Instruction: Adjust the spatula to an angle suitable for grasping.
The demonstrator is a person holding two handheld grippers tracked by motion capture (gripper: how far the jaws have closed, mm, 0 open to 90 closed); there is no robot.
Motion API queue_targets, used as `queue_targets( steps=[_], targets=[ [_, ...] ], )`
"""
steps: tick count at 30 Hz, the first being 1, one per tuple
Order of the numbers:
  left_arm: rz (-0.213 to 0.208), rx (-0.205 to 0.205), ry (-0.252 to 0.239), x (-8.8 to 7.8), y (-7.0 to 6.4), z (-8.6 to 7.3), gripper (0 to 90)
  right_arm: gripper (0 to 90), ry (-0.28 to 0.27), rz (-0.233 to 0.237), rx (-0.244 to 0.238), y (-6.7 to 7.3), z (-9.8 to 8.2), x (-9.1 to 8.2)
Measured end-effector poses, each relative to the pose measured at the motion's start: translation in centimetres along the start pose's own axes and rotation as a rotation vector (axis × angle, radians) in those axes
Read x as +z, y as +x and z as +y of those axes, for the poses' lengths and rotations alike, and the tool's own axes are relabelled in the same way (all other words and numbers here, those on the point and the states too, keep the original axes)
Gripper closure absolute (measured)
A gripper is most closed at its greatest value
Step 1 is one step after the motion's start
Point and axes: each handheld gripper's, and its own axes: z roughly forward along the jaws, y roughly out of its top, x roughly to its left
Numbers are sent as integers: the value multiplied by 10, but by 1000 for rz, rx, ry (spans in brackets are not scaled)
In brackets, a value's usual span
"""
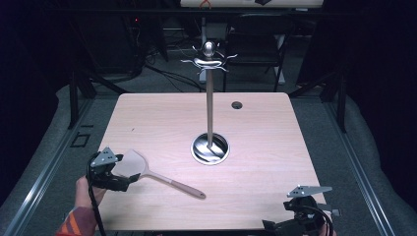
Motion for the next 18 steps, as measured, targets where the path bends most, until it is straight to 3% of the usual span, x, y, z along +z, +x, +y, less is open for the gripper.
queue_targets(
  steps=[7, 10, 14, 18],
  targets=[
    [13, 60, 55, 8, -2, 6, 60, 0, 18, -15, -23, 3, 0, 1],
    [-7, 67, 70, 14, -1, 11, 30, 0, 26, -17, -27, 3, 0, 1],
    [-67, 56, 116, 25, 2, 16, 10, 0, 28, -16, -25, 2, 0, 1],
    [-100, 78, 136, 34, 2, 21, 14, 0, 32, -19, -33, 4, 0, 3]
  ],
)
